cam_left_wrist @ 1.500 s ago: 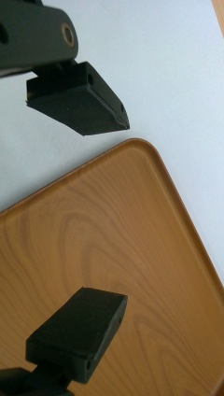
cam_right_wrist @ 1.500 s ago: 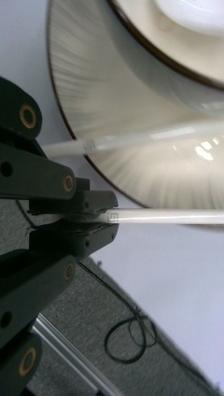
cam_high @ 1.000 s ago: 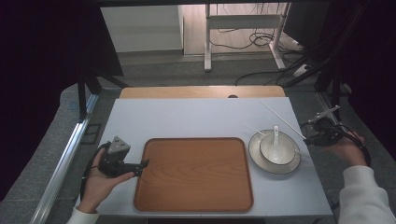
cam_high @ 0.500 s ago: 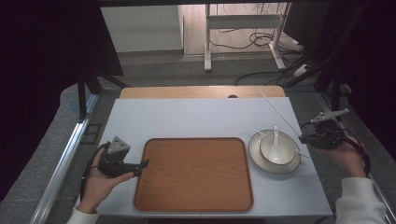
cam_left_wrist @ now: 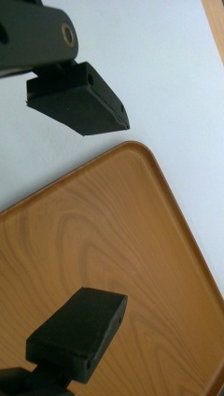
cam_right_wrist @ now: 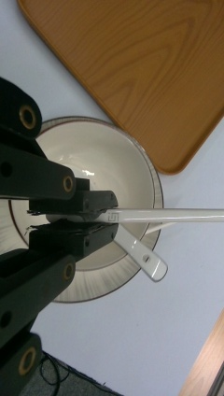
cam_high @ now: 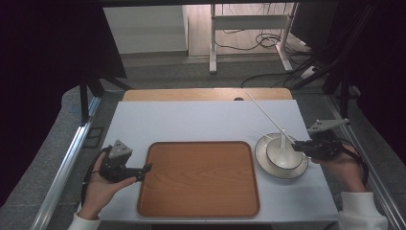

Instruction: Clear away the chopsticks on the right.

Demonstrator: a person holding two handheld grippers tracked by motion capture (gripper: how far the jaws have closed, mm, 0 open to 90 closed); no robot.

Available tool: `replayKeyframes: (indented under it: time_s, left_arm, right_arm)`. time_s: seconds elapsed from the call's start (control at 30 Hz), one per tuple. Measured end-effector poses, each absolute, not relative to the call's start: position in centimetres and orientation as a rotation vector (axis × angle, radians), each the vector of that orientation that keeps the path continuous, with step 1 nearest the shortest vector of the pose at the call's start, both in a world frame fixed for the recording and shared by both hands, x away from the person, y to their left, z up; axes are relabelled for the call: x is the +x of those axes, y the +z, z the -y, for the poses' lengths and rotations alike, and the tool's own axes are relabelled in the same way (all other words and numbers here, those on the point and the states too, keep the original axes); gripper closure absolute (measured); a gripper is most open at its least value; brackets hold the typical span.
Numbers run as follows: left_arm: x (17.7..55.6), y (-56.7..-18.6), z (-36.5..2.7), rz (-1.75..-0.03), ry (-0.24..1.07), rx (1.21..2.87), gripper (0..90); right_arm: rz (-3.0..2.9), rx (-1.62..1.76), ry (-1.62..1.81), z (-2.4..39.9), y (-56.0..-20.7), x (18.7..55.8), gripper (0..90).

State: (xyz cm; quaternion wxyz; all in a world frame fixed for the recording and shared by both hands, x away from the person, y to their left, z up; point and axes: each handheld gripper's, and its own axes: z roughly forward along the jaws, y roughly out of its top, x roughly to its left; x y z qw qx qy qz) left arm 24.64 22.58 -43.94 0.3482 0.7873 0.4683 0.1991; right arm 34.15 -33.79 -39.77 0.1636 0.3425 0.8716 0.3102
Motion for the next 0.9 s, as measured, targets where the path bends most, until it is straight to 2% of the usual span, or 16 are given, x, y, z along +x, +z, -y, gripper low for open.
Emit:
replayKeyframes:
  time_s: [0.4,0.9]
  left_arm:
    - [24.3,-43.6,-22.5,-1.207,0.521,2.030,14.6]
    - [24.3,-43.6,-22.7,-1.209,0.521,2.027,14.6]
  right_arm:
    - [-2.492,0.988,0.958,31.8,-39.6,32.4,84.2]
    - [-2.583,0.928,0.935,27.5,-41.1,30.6,84.2]
